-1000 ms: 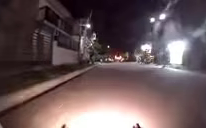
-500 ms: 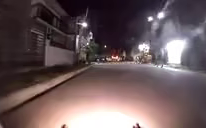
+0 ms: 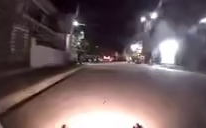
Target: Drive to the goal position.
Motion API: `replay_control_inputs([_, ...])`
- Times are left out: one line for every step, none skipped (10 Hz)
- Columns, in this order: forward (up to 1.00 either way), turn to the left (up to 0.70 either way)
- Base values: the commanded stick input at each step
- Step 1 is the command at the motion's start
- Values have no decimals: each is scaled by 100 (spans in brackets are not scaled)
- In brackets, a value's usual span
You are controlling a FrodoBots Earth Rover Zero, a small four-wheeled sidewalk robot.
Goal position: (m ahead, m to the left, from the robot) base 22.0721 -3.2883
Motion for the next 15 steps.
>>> replay_control_inputs([85,0])
replay_control_inputs([85,-19])
replay_control_inputs([85,-34])
replay_control_inputs([85,-27])
replay_control_inputs([85,0])
replay_control_inputs([85,0])
replay_control_inputs([85,0])
replay_control_inputs([85,0])
replay_control_inputs([85,0])
replay_control_inputs([85,0])
replay_control_inputs([85,0])
replay_control_inputs([85,0])
replay_control_inputs([85,0])
replay_control_inputs([85,0])
replay_control_inputs([85,0])
